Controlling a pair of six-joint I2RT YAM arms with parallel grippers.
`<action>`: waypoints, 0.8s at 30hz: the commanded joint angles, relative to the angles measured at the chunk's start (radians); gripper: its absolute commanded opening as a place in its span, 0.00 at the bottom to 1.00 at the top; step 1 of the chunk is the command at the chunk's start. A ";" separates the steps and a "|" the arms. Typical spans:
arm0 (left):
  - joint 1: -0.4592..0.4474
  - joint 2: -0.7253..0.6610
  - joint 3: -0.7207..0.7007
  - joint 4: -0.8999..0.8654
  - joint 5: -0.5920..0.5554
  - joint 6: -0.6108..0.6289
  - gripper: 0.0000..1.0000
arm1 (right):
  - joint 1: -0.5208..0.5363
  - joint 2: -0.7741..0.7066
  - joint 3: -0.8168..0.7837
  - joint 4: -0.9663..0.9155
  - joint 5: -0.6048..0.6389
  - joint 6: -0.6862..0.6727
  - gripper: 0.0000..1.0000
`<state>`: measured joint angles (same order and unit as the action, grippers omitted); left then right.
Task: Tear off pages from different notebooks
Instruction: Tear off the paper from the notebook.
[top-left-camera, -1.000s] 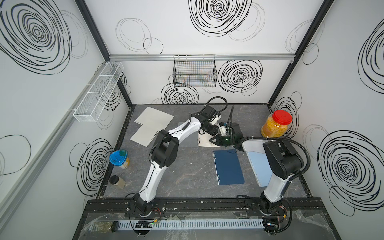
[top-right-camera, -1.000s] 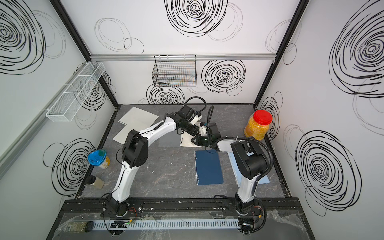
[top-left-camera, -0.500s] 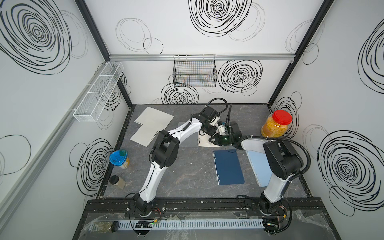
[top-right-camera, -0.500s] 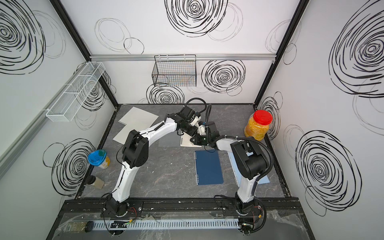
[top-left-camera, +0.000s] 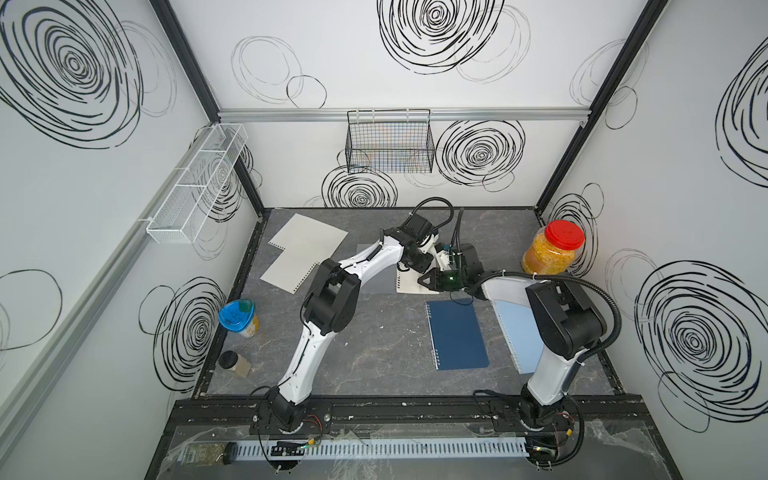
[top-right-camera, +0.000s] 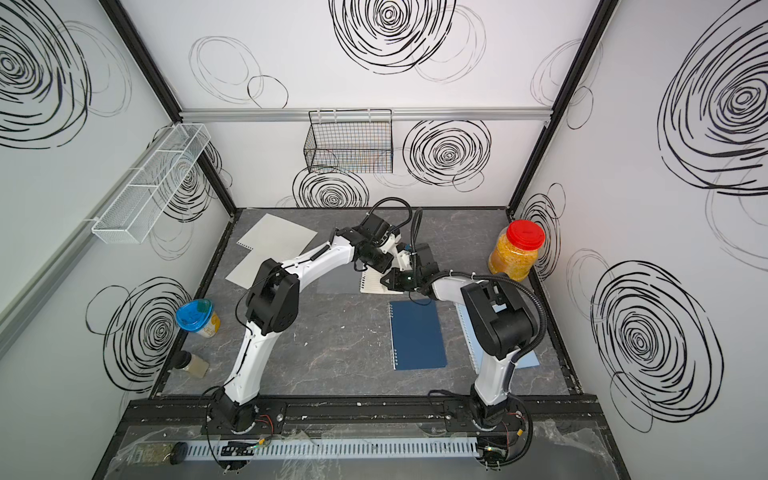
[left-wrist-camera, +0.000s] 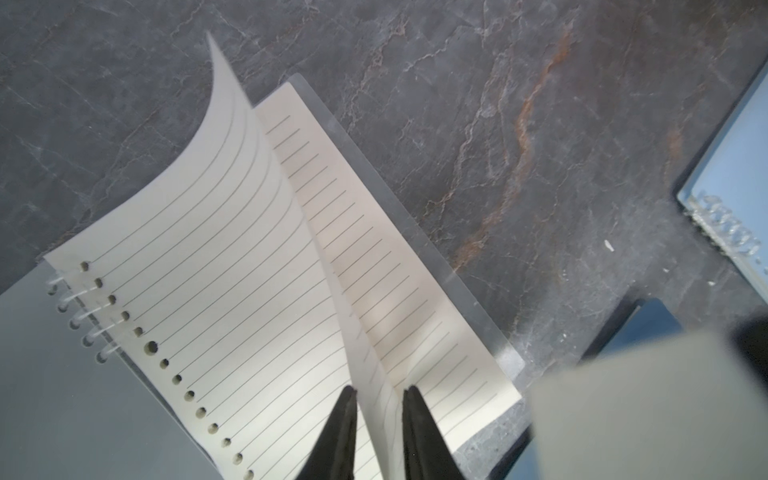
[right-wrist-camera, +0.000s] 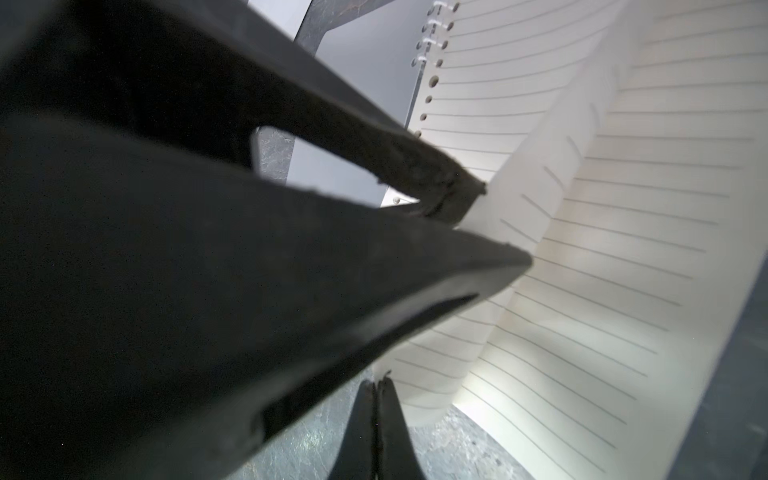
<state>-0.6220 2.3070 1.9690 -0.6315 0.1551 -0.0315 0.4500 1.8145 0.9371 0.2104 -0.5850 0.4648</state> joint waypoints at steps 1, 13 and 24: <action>0.011 0.016 -0.007 0.012 -0.002 -0.010 0.20 | 0.010 -0.029 0.023 -0.026 -0.017 -0.024 0.00; 0.011 0.006 -0.007 0.018 0.010 -0.007 0.00 | 0.009 -0.030 0.023 -0.030 -0.008 -0.029 0.00; 0.012 -0.001 -0.031 0.030 0.023 0.003 0.00 | -0.015 -0.075 -0.038 0.034 0.053 0.030 0.33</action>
<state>-0.6167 2.3119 1.9549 -0.6201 0.1612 -0.0349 0.4465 1.7988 0.9241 0.2008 -0.5552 0.4690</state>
